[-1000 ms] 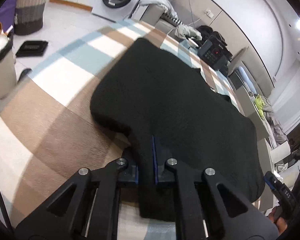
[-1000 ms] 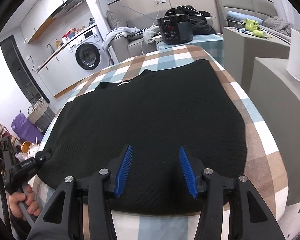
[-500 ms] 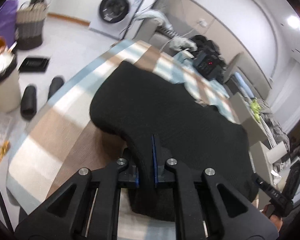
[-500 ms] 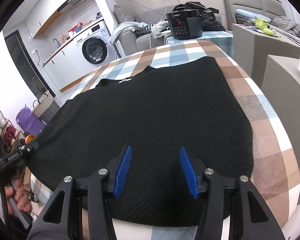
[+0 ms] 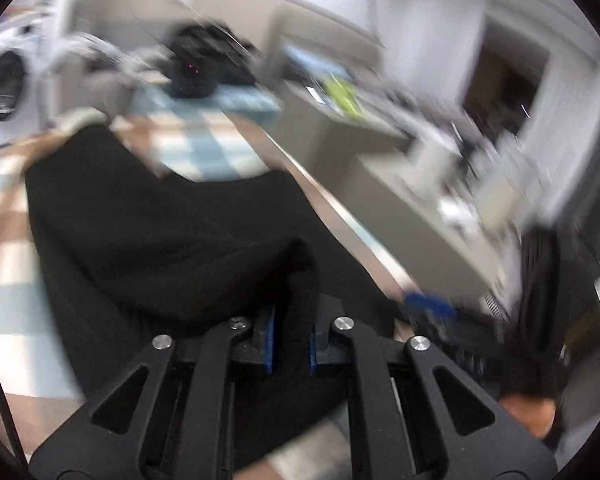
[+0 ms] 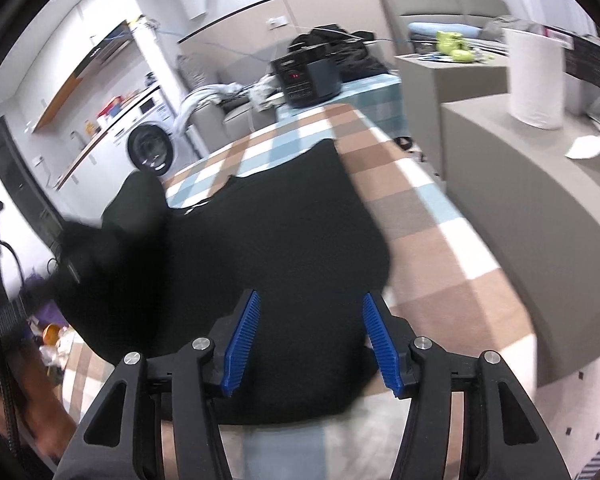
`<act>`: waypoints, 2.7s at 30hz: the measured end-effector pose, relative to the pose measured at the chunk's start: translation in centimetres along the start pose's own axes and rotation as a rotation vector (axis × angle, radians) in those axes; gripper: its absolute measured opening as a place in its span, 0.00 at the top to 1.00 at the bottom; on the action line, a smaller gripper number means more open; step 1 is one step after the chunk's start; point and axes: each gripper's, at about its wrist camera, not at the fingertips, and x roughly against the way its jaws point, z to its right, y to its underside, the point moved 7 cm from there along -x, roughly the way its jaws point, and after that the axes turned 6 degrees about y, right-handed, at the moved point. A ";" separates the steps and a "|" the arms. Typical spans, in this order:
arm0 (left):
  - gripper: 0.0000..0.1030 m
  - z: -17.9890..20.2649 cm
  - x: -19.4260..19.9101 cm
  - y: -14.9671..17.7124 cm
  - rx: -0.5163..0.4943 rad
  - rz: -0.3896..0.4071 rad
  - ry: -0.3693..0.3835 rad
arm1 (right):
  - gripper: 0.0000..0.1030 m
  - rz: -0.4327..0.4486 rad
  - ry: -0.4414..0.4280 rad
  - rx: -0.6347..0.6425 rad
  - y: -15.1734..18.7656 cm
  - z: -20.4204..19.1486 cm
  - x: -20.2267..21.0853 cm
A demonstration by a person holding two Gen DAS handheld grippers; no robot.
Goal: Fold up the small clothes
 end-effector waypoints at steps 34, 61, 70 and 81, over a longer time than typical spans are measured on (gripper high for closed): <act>0.37 -12.7 8.5 8.9 0.325 0.023 -0.151 | 0.49 -0.095 -0.035 0.165 0.5 -7.1 -2.9; 0.37 -8.3 6.6 11.1 0.243 -0.075 -0.114 | 0.79 -0.180 -0.088 -0.094 1.4 -0.7 -3.1; 0.37 -7.9 5.9 10.6 0.207 -0.077 -0.107 | 0.36 -0.076 -0.261 0.196 0.6 -7.5 -0.3; 0.37 -10.3 7.7 10.9 0.272 -0.043 -0.138 | 0.95 -0.208 -0.426 0.236 2.3 -11.3 -3.2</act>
